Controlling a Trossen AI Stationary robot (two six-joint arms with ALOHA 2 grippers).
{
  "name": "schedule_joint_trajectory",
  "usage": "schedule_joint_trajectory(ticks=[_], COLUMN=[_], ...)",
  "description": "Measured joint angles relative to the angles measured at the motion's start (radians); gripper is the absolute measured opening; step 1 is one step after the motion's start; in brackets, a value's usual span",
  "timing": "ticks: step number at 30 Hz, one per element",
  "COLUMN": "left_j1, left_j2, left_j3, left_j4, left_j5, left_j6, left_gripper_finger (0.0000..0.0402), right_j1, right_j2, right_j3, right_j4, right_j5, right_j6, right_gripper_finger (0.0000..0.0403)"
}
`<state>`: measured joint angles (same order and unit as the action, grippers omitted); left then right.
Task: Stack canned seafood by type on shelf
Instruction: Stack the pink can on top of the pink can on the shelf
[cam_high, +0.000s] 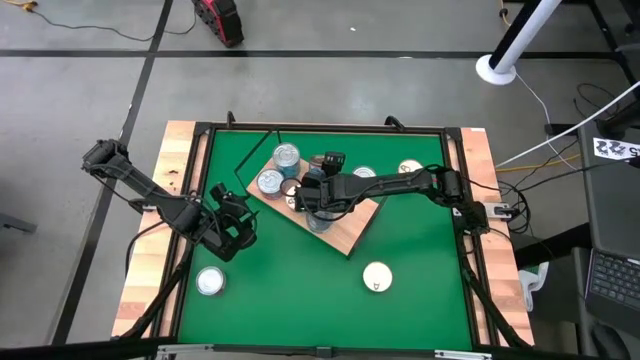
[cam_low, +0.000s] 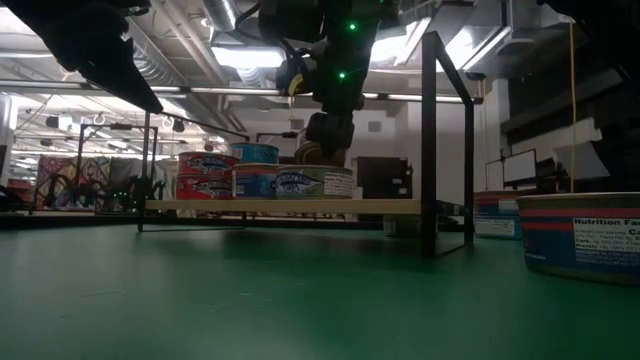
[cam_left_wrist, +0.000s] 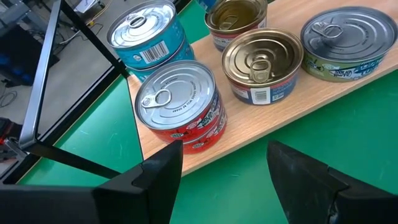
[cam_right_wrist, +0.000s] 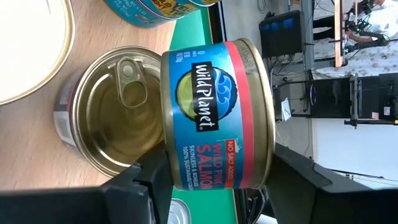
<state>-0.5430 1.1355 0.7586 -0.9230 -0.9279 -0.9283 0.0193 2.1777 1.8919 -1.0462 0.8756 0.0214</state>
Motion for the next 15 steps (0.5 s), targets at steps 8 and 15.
schedule_joint_trajectory(ticks=[8, 15], left_j1=[0.0, 0.0], left_j2=[0.0, 0.0], left_j3=[0.0, 0.0], left_j4=[0.0, 0.0], left_j5=[0.0, 0.0], left_j6=[0.004, 0.014], left_gripper_finger=[0.0227, 0.0227], right_j1=[0.0, 0.0], right_j2=[0.0, 0.0], right_j3=[0.0, -0.002], right_j4=[0.0, 0.002], right_j5=[-0.007, -0.053], right_j6=[0.0, 0.0], right_gripper_finger=[0.0196, 0.0228])
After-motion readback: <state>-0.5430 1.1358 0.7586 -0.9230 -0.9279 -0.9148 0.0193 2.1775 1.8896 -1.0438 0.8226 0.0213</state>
